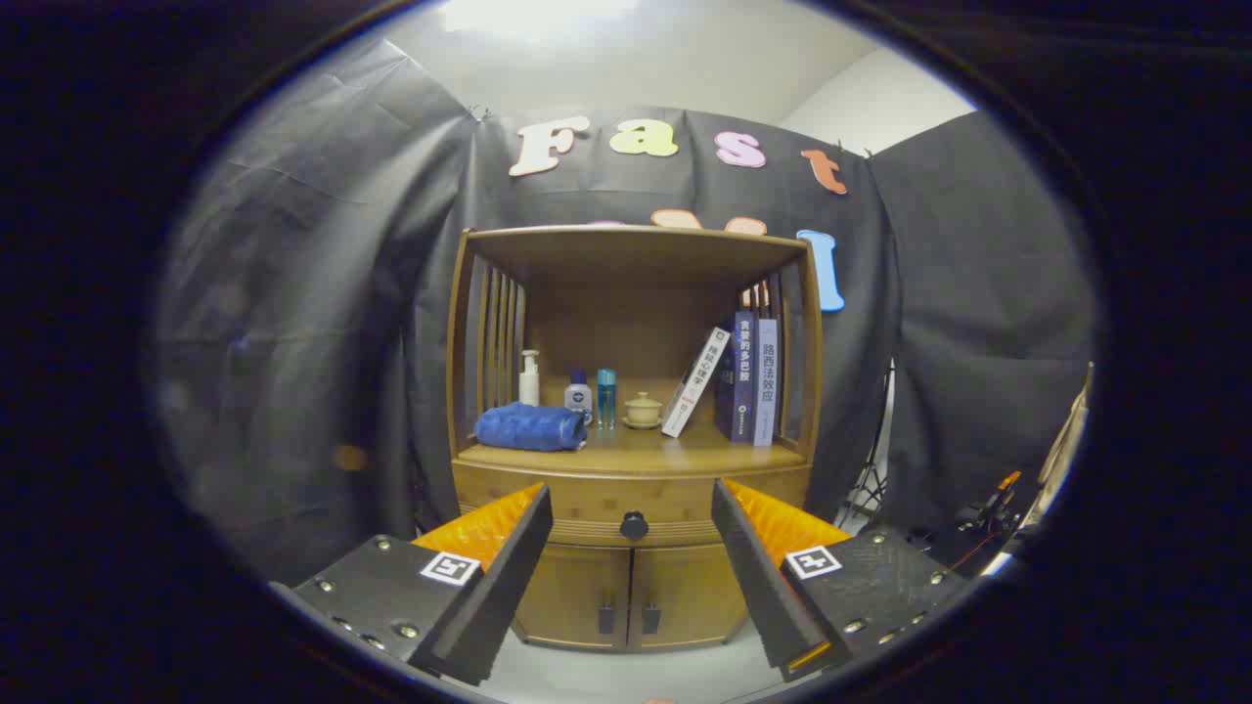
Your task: Pull open the drawer, take out the items inside it, and place them on the countertop above the cabinet.
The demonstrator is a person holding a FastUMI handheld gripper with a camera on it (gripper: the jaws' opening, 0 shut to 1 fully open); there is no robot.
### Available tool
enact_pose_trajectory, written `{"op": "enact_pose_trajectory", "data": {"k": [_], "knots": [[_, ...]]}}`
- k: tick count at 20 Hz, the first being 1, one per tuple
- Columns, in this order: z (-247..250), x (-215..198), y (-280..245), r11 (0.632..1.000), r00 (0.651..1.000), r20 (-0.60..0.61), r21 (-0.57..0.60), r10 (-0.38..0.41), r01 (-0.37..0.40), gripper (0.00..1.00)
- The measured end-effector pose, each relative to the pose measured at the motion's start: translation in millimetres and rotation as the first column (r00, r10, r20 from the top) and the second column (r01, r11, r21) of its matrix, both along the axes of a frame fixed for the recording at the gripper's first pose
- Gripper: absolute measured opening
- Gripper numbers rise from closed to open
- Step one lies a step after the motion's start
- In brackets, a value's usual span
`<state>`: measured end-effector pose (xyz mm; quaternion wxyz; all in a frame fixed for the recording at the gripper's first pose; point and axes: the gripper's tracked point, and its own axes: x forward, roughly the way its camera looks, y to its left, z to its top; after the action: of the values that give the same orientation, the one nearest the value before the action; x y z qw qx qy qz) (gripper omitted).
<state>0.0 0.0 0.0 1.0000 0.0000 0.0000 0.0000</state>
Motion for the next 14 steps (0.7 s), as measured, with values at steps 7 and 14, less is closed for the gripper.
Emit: {"op": "enact_pose_trajectory", "data": {"k": [7,14], "knots": [[-9.3,3.8,9.8,1.000,1.000,-0.017,0.026,0.002,-0.002,0.98],[-13.9,5.0,5.6,0.999,1.000,-0.013,0.033,-0.006,0.006,0.98]]}}
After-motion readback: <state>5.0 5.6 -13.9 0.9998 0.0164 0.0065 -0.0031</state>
